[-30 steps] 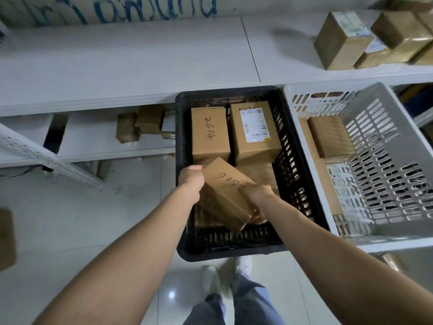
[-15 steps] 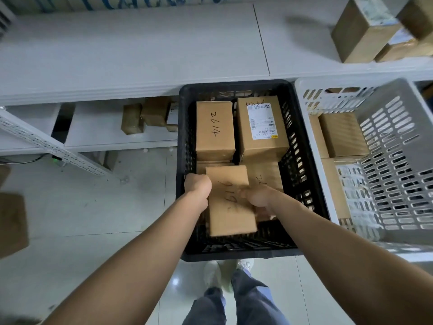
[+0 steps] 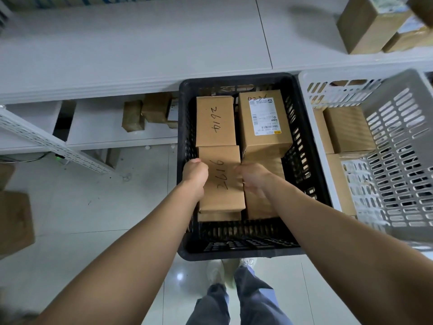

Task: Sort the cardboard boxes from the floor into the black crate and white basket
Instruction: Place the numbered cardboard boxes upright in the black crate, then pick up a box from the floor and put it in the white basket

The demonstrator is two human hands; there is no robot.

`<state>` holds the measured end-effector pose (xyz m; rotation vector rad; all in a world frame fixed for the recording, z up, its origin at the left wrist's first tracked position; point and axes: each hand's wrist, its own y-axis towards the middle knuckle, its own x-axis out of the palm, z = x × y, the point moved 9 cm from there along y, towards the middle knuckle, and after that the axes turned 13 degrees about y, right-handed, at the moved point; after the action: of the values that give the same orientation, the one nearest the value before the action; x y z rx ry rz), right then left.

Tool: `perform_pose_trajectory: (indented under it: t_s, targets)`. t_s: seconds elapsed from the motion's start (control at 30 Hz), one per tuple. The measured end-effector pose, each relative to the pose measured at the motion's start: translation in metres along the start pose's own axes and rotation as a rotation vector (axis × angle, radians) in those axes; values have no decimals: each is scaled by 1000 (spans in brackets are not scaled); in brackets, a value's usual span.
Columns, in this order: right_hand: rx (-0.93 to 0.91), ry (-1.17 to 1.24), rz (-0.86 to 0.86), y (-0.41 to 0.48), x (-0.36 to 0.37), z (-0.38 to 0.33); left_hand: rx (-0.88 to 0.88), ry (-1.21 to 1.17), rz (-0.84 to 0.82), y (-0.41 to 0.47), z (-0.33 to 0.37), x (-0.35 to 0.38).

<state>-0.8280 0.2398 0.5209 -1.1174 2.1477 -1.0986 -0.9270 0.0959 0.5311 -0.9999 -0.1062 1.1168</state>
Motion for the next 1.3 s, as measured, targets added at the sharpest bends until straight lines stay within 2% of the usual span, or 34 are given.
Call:
perform_pose_trajectory:
  t_s: [0.13, 0.23, 0.4, 0.6, 0.73, 0.93, 1.07, 1.23, 1.3]
  targets:
    - [-77, -76, 38, -6, -10, -12, 4, -23, -14, -7, 6, -2]
    - [-196, -11, 83, -17, -19, -35, 83, -39, -1, -18, 25, -7]
    - [-379, 137, 121, -56, -32, -78, 298, -60, -2, -53, 75, -17]
    - [-590, 295, 86, -112, -49, -115, 598, -12, -1, -109, 135, -19]
    - [-721, 381, 99, -161, -67, -129, 795, -6, -62, -157, 172, -9]
    - [-894, 580, 203, -241, -121, -107, 1030, 18, -343, -241, 198, 46]
    - [-952, 746, 388, -288, -169, -51, 1122, 65, -629, -305, 181, 105]
    - [-984, 890, 721, -357, -239, 52, 1171, 109, -1023, -409, 126, 187]
    - [-979, 972, 836, -387, -265, 98, 1183, 170, -1108, -448, 99, 216]
